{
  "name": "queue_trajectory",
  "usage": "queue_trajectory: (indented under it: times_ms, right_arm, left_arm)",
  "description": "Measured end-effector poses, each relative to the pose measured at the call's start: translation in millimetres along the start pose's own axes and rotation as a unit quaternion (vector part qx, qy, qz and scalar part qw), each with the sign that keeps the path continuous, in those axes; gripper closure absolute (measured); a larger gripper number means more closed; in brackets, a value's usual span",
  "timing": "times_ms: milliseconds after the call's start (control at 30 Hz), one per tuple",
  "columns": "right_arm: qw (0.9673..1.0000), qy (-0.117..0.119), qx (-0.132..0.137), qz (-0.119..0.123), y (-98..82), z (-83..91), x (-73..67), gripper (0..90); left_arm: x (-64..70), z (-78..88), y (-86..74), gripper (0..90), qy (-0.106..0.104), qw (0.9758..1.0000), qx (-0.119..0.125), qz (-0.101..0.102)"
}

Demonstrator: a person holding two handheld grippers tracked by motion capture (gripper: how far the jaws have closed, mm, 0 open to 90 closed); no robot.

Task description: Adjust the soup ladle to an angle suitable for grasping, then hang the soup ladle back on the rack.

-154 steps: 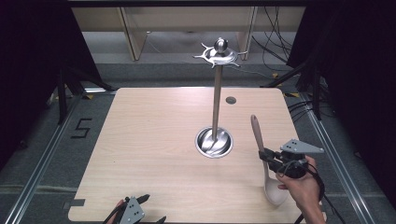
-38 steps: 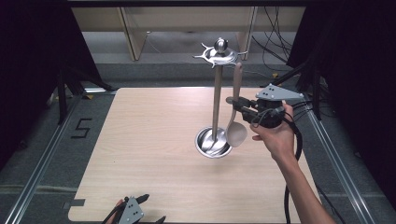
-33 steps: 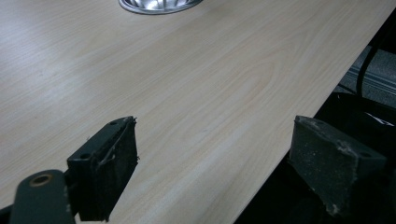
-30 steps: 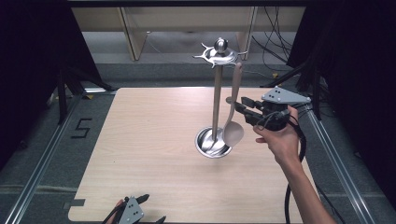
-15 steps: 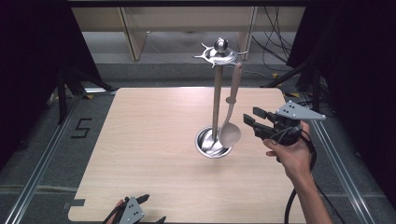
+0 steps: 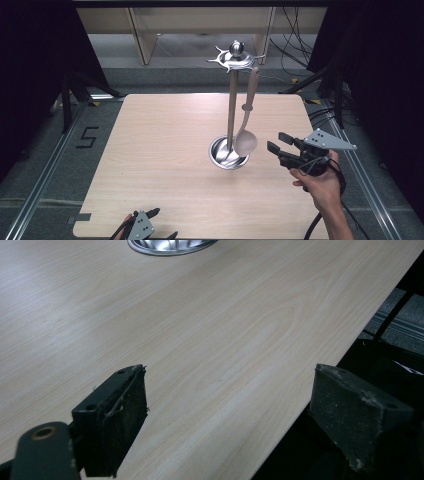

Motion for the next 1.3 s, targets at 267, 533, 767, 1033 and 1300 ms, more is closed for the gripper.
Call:
queue_trajectory:
  times_ms: [267, 533, 767, 1033, 1300]
  right_arm:
    - [0.9998, -0.003, -0.007, 0.016, -12.5, 5.3, 0.5, 46.9]
    - [0.9988, 0.016, -0.029, -0.035, -35.3, 11.4, 1.4, 45.2]
    - [0.9985, 0.008, -0.042, -0.033, -45.7, 14.0, 5.2, 43.5]
    - [0.9974, 0.004, -0.057, -0.045, -61.5, 16.9, 8.7, 43.0]
    - [0.9964, -0.007, -0.07, -0.047, -74.7, 24.3, 16.5, 42.9]
  left_arm:
    - [2.4, 0.3, 0.7, 14.8, -0.008, 0.9999, 0.01, 0.01]
    - [2.5, 0.8, 1.2, 14.7, -0.006, 0.9998, 0.018, 0.012]
    - [1.4, 0.5, 1.0, 14.7, -0.007, 0.9998, 0.013, 0.012]
    - [1.1, 0.4, 0.3, 14.8, -0.006, 0.9997, 0.014, 0.017]
    - [-0.6, 1.6, 0.4, 14.7, -0.005, 0.9999, 0.008, 0.011]
Point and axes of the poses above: each handheld gripper's, and its own axes: z roughly backward along the jaws, y roughly out of its top, x roughly to its right, the point moved 2 cm from there along -z, roughly forward along the jaws, and after that the axes turned 3 degrees about y, right-handed, at the moved point
